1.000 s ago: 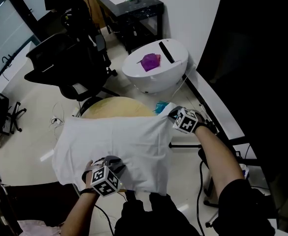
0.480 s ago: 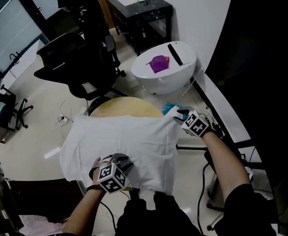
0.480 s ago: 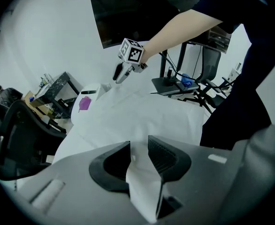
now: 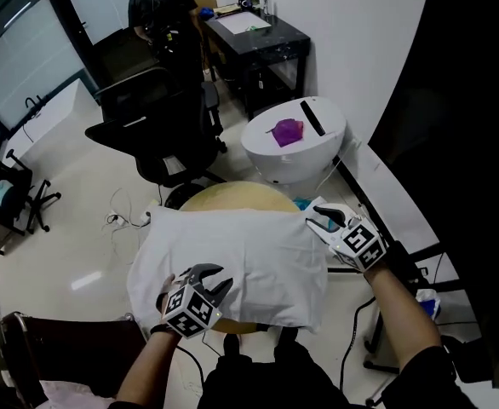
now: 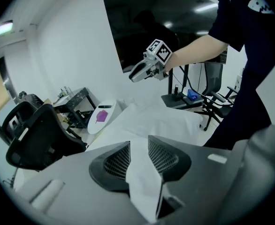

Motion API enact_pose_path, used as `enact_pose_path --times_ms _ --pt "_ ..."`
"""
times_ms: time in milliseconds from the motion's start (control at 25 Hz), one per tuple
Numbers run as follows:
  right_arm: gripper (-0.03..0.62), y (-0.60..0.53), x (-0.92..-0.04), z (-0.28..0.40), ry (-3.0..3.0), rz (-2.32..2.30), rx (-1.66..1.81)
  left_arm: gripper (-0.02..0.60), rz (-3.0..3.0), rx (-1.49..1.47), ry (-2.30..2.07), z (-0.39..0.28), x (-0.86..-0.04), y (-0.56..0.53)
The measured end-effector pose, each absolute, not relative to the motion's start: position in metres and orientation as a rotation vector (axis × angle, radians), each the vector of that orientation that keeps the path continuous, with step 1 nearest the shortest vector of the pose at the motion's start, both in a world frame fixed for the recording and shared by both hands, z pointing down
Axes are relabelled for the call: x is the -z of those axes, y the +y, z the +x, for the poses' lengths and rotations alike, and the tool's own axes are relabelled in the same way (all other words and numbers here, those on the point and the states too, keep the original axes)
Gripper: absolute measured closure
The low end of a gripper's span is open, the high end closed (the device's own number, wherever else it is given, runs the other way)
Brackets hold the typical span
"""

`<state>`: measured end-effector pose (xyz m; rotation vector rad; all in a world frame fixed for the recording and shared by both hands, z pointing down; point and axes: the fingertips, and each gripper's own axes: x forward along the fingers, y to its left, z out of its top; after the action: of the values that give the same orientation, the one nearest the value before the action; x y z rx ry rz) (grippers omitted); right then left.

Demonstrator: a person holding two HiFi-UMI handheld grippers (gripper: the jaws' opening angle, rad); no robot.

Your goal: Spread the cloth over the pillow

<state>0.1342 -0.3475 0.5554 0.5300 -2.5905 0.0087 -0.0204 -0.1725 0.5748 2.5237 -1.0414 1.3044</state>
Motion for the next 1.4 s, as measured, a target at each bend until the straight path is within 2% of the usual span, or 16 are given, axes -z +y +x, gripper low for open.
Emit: enact_pose_path --times_ms 240,480,840,1400 --pt "0.519 -0.259 -0.482 0.087 -2.749 0.698 -0.112 0.472 2.616 -1.236 -1.067 -0.087 -0.544 -0.127" --pt "0.586 -0.180 -0.444 0.054 -2.777 0.941 -0.147 0.472 2.712 -1.148 -1.057 -0.131 -0.531 -0.088" --pt "0.588 -0.092 -0.453 0.047 -2.745 0.995 -0.271 0.472 2.743 -1.024 -1.081 -0.151 -0.527 -0.050" --pt "0.588 -0.040 -0.473 0.067 -2.738 0.927 -0.365 0.472 2.718 -0.962 -1.127 -0.131 -0.525 -0.014"
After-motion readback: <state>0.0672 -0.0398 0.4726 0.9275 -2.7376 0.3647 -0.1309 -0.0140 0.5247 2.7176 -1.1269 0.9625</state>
